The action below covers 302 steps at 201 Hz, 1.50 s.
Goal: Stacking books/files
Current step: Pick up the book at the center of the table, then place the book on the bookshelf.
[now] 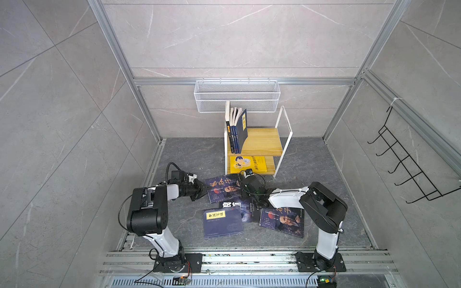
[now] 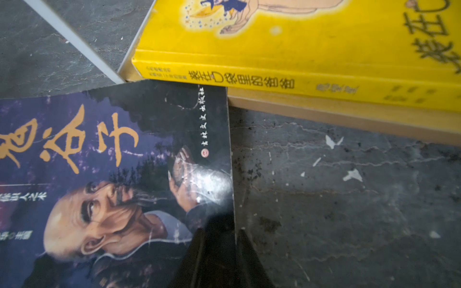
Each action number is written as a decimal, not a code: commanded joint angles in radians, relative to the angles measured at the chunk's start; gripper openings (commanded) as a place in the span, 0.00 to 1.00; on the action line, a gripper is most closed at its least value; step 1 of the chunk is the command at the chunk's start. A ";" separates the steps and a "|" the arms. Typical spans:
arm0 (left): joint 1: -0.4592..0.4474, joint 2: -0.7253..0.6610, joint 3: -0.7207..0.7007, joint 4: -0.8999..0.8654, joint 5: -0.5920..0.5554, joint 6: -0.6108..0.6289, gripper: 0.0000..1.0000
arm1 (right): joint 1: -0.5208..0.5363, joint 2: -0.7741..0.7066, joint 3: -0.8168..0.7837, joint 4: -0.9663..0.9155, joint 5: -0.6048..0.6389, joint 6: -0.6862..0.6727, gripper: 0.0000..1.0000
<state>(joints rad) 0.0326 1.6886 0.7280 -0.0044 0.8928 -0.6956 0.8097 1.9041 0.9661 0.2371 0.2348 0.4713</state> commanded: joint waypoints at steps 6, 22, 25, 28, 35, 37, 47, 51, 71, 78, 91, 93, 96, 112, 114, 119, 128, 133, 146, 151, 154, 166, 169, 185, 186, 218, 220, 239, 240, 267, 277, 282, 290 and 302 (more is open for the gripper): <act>-0.016 -0.058 0.015 0.009 0.057 -0.020 0.03 | 0.022 -0.049 -0.039 -0.090 -0.021 -0.019 0.28; -0.016 -0.094 -0.001 0.016 0.057 -0.023 0.00 | 0.025 -0.095 -0.062 -0.075 -0.003 -0.029 0.31; -0.016 -0.101 -0.006 0.018 0.057 -0.020 0.00 | 0.026 -0.104 -0.064 -0.077 0.000 -0.032 0.32; -0.016 -0.110 -0.009 0.019 0.057 -0.015 0.00 | 0.026 -0.113 -0.068 -0.079 0.007 -0.036 0.32; -0.016 -0.134 -0.019 0.014 0.047 -0.001 0.00 | 0.028 -0.140 -0.073 -0.090 0.025 -0.043 0.33; -0.016 -0.141 -0.021 0.012 0.044 0.002 0.00 | 0.029 -0.147 -0.076 -0.093 0.031 -0.043 0.33; -0.016 -0.167 -0.027 -0.009 0.030 0.022 0.00 | 0.031 -0.196 -0.096 -0.100 0.061 -0.051 0.34; -0.016 -0.177 -0.028 -0.015 0.031 0.027 0.00 | 0.033 -0.216 -0.108 -0.099 0.070 -0.055 0.34; -0.019 -0.219 -0.047 -0.005 0.039 0.008 0.00 | 0.044 -0.302 -0.169 -0.061 0.115 -0.109 0.40; -0.020 -0.230 -0.051 0.005 0.047 -0.006 0.00 | 0.051 -0.327 -0.185 -0.054 0.134 -0.138 0.43; -0.019 -0.252 -0.047 0.007 0.064 -0.025 0.00 | 0.072 -0.371 -0.208 -0.050 0.167 -0.204 0.48; -0.019 -0.256 -0.046 0.007 0.067 -0.026 0.00 | 0.076 -0.379 -0.212 -0.049 0.172 -0.215 0.48; -0.019 -0.260 -0.044 0.007 0.072 -0.032 0.00 | 0.082 -0.390 -0.218 -0.047 0.181 -0.232 0.49; -0.022 -0.288 -0.049 0.016 0.105 -0.058 0.00 | 0.119 -0.444 -0.262 -0.012 0.229 -0.324 0.55; -0.022 -0.291 -0.050 0.019 0.109 -0.062 0.00 | 0.124 -0.452 -0.267 -0.004 0.234 -0.336 0.56; -0.025 -0.297 -0.056 0.028 0.118 -0.069 0.00 | 0.134 -0.465 -0.281 0.018 0.246 -0.360 0.58; -0.031 -0.307 -0.062 0.035 0.133 -0.075 0.00 | 0.149 -0.481 -0.306 0.061 0.248 -0.412 0.60; -0.033 -0.313 -0.062 0.037 0.142 -0.076 0.00 | 0.158 -0.487 -0.317 0.084 0.248 -0.440 0.62; -0.041 -0.328 -0.061 0.031 0.167 -0.075 0.00 | 0.192 -0.495 -0.332 0.119 0.273 -0.504 0.64; -0.043 -0.336 -0.058 0.024 0.180 -0.076 0.00 | 0.208 -0.495 -0.335 0.126 0.285 -0.532 0.65; -0.043 -0.339 -0.059 0.019 0.186 -0.075 0.00 | 0.217 -0.495 -0.338 0.132 0.288 -0.550 0.66; -0.050 -0.357 -0.064 0.013 0.207 -0.075 0.00 | 0.249 -0.485 -0.353 0.178 0.288 -0.632 0.68; -0.053 -0.361 -0.066 0.013 0.211 -0.074 0.00 | 0.257 -0.481 -0.359 0.196 0.289 -0.656 0.68; -0.065 -0.374 -0.075 0.012 0.222 -0.072 0.00 | 0.306 -0.452 -0.381 0.278 0.288 -0.773 0.70; -0.066 -0.374 -0.075 0.013 0.223 -0.073 0.00 | 0.308 -0.450 -0.381 0.281 0.288 -0.779 0.70; -0.077 -0.349 -0.065 0.010 0.243 -0.084 0.00 | 0.387 -0.396 -0.373 0.344 0.331 -0.911 0.72; -0.080 -0.346 -0.063 0.010 0.244 -0.082 0.00 | 0.390 -0.392 -0.374 0.353 0.337 -0.914 0.72; -0.098 -0.330 -0.047 0.006 0.273 -0.070 0.00 | 0.403 -0.346 -0.359 0.399 0.383 -0.946 0.72; -0.099 -0.330 -0.045 0.006 0.274 -0.071 0.00 | 0.404 -0.343 -0.358 0.399 0.386 -0.947 0.72; -0.105 -0.328 -0.045 0.003 0.289 -0.072 0.00 | 0.426 -0.276 -0.339 0.468 0.452 -0.991 0.71; -0.109 -0.324 -0.045 0.004 0.288 -0.070 0.00 | 0.429 -0.246 -0.337 0.510 0.468 -1.004 0.71; -0.109 -0.322 -0.043 0.004 0.289 -0.072 0.00 | 0.432 -0.231 -0.332 0.519 0.475 -1.011 0.71; -0.109 -0.319 -0.035 0.004 0.293 -0.084 0.00 | 0.441 -0.211 -0.320 0.521 0.495 -1.032 0.71; -0.112 -0.314 -0.027 0.004 0.308 -0.101 0.00 | 0.449 -0.184 -0.307 0.553 0.538 -1.052 0.71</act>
<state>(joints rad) -0.0738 1.3693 0.6521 -0.0254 1.0878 -0.7616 1.2392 1.6684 0.6182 0.6846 0.6712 -0.5114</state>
